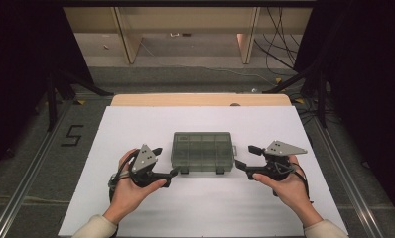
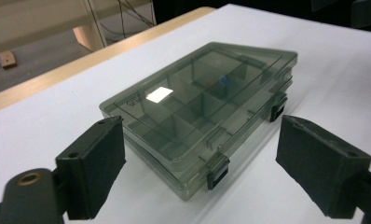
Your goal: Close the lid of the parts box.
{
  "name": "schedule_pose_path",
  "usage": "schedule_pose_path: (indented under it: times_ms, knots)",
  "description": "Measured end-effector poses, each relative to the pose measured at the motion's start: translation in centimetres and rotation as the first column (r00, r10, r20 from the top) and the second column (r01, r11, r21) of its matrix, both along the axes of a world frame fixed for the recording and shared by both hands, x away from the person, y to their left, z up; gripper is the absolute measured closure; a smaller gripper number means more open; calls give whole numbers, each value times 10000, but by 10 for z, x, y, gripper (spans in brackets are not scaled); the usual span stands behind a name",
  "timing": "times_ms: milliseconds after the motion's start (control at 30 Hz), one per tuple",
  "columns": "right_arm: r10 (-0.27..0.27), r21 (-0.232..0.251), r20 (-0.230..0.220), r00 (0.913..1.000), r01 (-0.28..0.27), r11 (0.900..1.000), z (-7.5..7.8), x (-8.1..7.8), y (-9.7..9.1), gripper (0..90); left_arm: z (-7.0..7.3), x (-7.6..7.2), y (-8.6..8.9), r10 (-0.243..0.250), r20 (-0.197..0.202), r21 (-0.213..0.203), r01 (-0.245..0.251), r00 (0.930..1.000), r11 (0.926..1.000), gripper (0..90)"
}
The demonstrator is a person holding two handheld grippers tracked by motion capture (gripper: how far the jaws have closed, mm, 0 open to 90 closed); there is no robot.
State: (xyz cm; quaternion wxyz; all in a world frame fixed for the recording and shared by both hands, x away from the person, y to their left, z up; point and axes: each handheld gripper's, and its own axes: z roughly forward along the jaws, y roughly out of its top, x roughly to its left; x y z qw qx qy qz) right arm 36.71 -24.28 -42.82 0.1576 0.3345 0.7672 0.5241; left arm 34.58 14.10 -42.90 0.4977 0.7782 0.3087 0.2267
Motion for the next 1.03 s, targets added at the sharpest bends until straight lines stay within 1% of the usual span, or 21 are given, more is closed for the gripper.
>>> schedule_pose_path:
  times_ms: [33, 167, 200, 233, 267, 367, 433, 500, 533, 567, 600, 633, 667, 733, 767, 833, 900, 933, 967, 1000, 1033]
  knots:
    - [-68, -67, 20, 10000, 68, 10000, 1, -2, -4, 245, 1, -2, 2, 14, 105, -97, -13, 9999, 10000, 147]
    - [-39, 260, 267, 9996, 32, 9997, 2, -9, -12, 245, 4, -11, 13, 28, 463, -296, -15, 9989, 9996, 147]
    - [-143, 36, 261, 9996, 142, 9999, 3, -12, -14, 245, 4, -13, 16, 31, 458, -410, -12, 9989, 9992, 147]
    - [-77, 117, 312, 9995, 73, 9999, 2, -13, -15, 245, 4, -15, 19, 70, 528, -393, -50, 9986, 9992, 147]
    - [-118, -10, 298, 9995, 119, 9999, 3, -16, -16, 245, 3, -17, 21, 118, 572, -377, -97, 9983, 9992, 147]
    - [80, 205, 421, 9991, -89, 9998, 1, -20, -16, 245, 0, -23, 29, 187, 540, -375, -167, 9984, 9992, 148]
    - [123, 236, 466, 9988, -134, 9996, 1, -24, -17, 245, -2, -26, 35, 232, 530, -404, -210, 9983, 9990, 148]
    - [182, 229, 491, 9986, -193, 9996, 2, -27, -17, 245, -3, -29, 40, 337, 492, -441, -315, 9982, 9985, 148]
    - [108, -13, 486, 9988, -108, 9999, 2, -29, -18, 245, -4, -29, 42, 288, 499, -565, -259, 9983, 9981, 149]
    - [212, 49, 494, 9986, -214, 9998, 1, -30, -18, 245, -4, -31, 44, 367, 498, -530, -341, 9981, 9980, 150]
    - [190, 117, 703, 9973, -199, 9997, 0, -30, -17, 245, -4, -31, 45, 337, 543, -572, -306, 9980, 9979, 151]
    - [280, 163, 531, 9982, -289, 9995, -1, -32, -17, 245, -5, -33, 46, 370, 511, -504, -344, 9980, 9981, 151]
    - [244, 143, 455, 9987, -250, 9996, -1, -33, -18, 245, -6, -34, 47, 433, 488, -580, -404, 9979, 9975, 151]
    - [214, 39, 456, 9987, -216, 9998, -1, -35, -19, 245, -7, -35, 49, 476, 551, -546, -446, 9973, 9975, 153]
    - [156, 122, 570, 9983, -163, 9998, -2, -36, -19, 245, -8, -36, 49, 495, 526, -562, -465, 9974, 9973, 153]
    - [224, 238, 569, 9981, -238, 9994, -2, -37, -18, 241, -10, -36, 49, 490, 473, -622, -460, 9977, 9970, 153]
    - [221, 145, 591, 9980, -230, 9996, -3, -37, -19, 242, -11, -35, 48, 500, 434, -558, -476, 9978, 9973, 153]
    - [238, 240, 582, 9980, -253, 9994, -4, -36, -18, 241, -11, -35, 47, 477, 407, -508, -456, 9980, 9977, 153]
    - [253, 136, 456, 9986, -260, 9996, -3, -36, -19, 241, -12, -35, 46, 494, 377, -482, -475, 9981, 9977, 153]
    - [204, 139, 472, 9987, -211, 9997, -4, -36, -19, 241, -13, -35, 45, 459, 404, -555, -436, 9981, 9975, 153]
    - [139, 188, 543, 9984, -149, 9997, -5, -36, -18, 241, -13, -35, 45, 467, 356, -469, -450, 9983, 9979, 153]
